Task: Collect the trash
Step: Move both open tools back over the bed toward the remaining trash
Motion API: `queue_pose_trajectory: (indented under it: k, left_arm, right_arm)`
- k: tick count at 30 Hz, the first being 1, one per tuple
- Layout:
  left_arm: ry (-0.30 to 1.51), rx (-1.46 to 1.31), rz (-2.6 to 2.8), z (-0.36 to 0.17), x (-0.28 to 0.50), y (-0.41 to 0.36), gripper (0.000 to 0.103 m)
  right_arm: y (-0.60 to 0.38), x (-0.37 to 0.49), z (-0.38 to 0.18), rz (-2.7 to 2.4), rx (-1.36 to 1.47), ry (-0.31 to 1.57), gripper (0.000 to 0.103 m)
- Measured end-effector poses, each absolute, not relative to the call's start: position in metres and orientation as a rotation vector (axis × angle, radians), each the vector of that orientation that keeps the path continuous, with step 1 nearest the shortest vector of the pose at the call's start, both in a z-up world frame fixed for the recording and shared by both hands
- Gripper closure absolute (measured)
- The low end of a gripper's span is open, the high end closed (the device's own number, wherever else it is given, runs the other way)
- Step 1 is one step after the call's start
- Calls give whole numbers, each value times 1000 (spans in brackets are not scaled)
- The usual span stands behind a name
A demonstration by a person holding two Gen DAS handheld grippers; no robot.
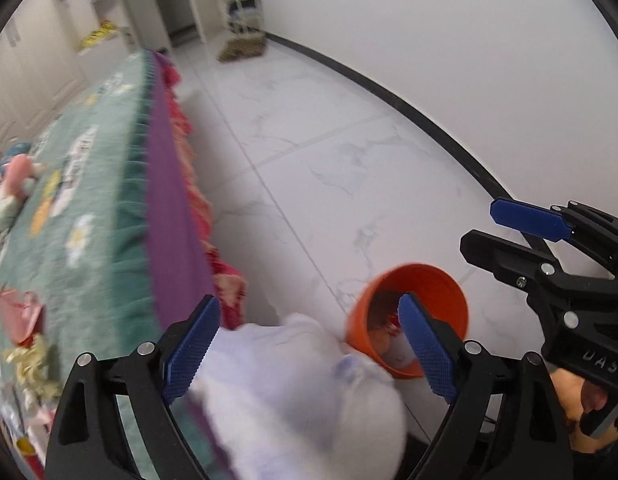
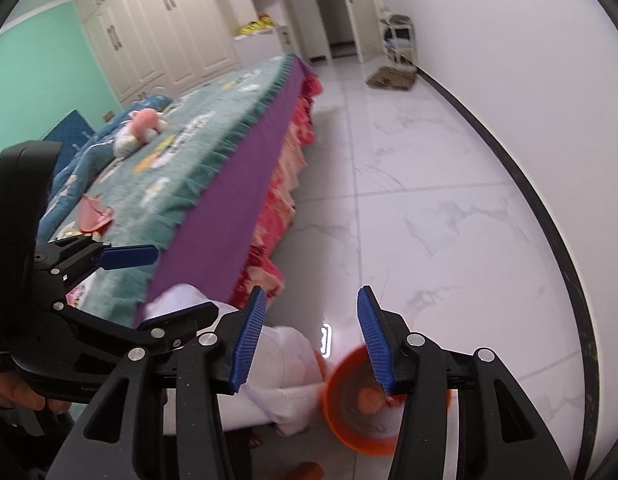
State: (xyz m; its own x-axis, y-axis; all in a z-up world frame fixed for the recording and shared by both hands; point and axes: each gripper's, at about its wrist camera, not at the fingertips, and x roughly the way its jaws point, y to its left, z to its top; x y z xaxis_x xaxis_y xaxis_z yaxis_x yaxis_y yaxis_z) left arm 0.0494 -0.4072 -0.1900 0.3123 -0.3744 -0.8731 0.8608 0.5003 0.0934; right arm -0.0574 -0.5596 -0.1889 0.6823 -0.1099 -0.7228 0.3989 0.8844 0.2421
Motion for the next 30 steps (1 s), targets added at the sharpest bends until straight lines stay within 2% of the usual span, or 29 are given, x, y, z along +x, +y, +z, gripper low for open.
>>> queue_pose_trajectory:
  k: [12, 19, 30]
  left_arm:
    - [865, 476, -672, -144, 79, -302, 14]
    - [850, 370, -548, -123, 91, -229, 14]
    - [854, 249, -371, -116, 109, -133, 14]
  right_arm:
    - [-461, 10, -134, -55, 253, 706, 50]
    - [-392, 43, -117, 82, 182, 691, 45]
    - [-296, 86, -107, 259, 81, 705, 45]
